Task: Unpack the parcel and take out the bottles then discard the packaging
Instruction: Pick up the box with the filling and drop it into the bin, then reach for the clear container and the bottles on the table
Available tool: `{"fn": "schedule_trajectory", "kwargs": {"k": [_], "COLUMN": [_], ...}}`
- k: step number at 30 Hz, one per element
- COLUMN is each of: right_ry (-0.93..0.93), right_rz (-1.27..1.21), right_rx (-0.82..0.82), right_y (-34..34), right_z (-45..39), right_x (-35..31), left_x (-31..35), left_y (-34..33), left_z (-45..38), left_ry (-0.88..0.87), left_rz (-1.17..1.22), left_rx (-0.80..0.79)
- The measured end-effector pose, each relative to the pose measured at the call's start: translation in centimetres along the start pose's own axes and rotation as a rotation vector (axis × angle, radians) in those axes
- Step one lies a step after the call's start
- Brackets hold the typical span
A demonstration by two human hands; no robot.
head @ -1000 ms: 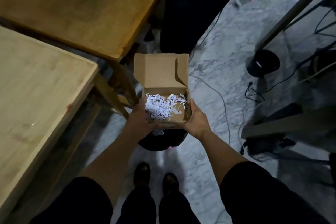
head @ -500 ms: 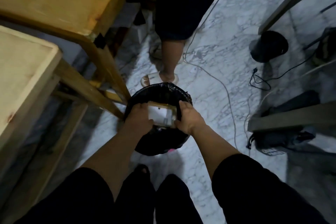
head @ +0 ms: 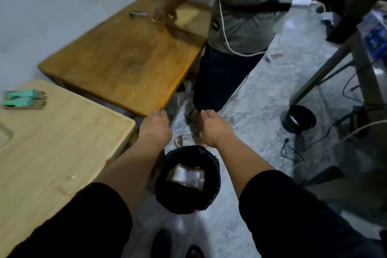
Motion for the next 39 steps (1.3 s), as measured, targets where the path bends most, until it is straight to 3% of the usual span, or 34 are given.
{"fn": "schedule_trajectory", "kwargs": {"k": [7, 15, 28, 39], "right_ry": [0.141, 0.36, 0.588, 0.657], "right_rz": [0.082, 0.19, 0.184, 0.2], "right_rx": [0.184, 0.293, 0.153, -0.067], "right_y": [11.3, 16.5, 11.7, 3.9], "right_z": [5.8, 9.2, 4.7, -7.4], "right_x": [-7.5, -19.2, -40.3, -48.1], "left_x": [-3.9, -13.6, -35.2, -44.5], "left_y": [12.8, 17.3, 12.5, 0.7], "left_z": [8.8, 17.3, 24.8, 17.9], "left_ry": [0.14, 0.36, 0.662, 0.666], "left_rz": [0.075, 0.161, 0.325, 0.748], "left_rx": [0.265, 0.411, 0.416, 0.253]}}
Point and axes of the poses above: each hand's wrist, its own z-axis away from the middle knuckle, its own y-axis out of the back of the hand, x = y × z, the point moved 7 cm from there along -z, towards the middle knuckle, and after that the axes turned 14 degrees about -x, right-handed, at the moved point
